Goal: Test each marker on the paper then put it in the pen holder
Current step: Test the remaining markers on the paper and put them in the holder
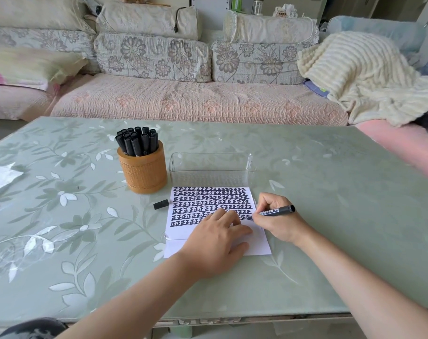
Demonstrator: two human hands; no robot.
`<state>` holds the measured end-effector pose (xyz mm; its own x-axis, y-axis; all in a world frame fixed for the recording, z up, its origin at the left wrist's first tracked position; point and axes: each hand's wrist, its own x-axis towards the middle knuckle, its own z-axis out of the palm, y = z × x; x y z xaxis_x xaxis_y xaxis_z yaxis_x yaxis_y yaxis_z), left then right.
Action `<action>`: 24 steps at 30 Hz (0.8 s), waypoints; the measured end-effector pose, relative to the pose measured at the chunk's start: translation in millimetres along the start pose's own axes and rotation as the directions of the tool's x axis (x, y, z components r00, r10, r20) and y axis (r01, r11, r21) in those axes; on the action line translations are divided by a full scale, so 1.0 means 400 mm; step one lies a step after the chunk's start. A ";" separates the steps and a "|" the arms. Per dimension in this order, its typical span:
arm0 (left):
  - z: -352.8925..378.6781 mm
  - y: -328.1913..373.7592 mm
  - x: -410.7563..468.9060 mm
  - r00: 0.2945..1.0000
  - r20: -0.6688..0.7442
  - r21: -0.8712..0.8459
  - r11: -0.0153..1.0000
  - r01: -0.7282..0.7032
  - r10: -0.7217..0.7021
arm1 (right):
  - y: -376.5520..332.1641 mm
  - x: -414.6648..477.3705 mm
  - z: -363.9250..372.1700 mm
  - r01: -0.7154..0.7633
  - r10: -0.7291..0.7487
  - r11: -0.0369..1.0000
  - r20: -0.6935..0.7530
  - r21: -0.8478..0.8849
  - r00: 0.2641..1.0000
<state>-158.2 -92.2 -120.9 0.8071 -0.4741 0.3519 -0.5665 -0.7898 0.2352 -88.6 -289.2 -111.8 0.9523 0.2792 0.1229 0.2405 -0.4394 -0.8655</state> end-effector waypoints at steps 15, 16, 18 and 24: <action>0.000 -0.015 -0.001 0.998 -0.022 -0.039 0.997 -0.061 0.060 | -0.035 0.008 0.003 -0.047 0.088 0.974 -0.178 0.222 0.980; -0.007 -0.020 -0.001 0.998 -0.011 -0.066 0.996 -0.067 0.066 | -0.043 0.012 0.007 -0.031 0.066 0.981 -0.179 0.193 0.982; -0.027 -0.035 0.001 0.998 -0.015 -0.118 0.991 -0.070 0.069 | -0.066 0.019 0.016 0.022 -0.002 0.992 -0.154 0.127 0.988; -0.113 -0.153 -0.008 0.976 -0.154 -0.075 0.987 0.142 -0.152 | -0.126 0.039 0.051 0.120 -0.127 0.983 0.042 0.140 0.991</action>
<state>-133.7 -24.6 -95.5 0.8487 -0.2828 0.4470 -0.4569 -0.8177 0.3502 -89.8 -245.4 -76.2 0.9053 0.3686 0.2109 0.3242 -0.2792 -0.9038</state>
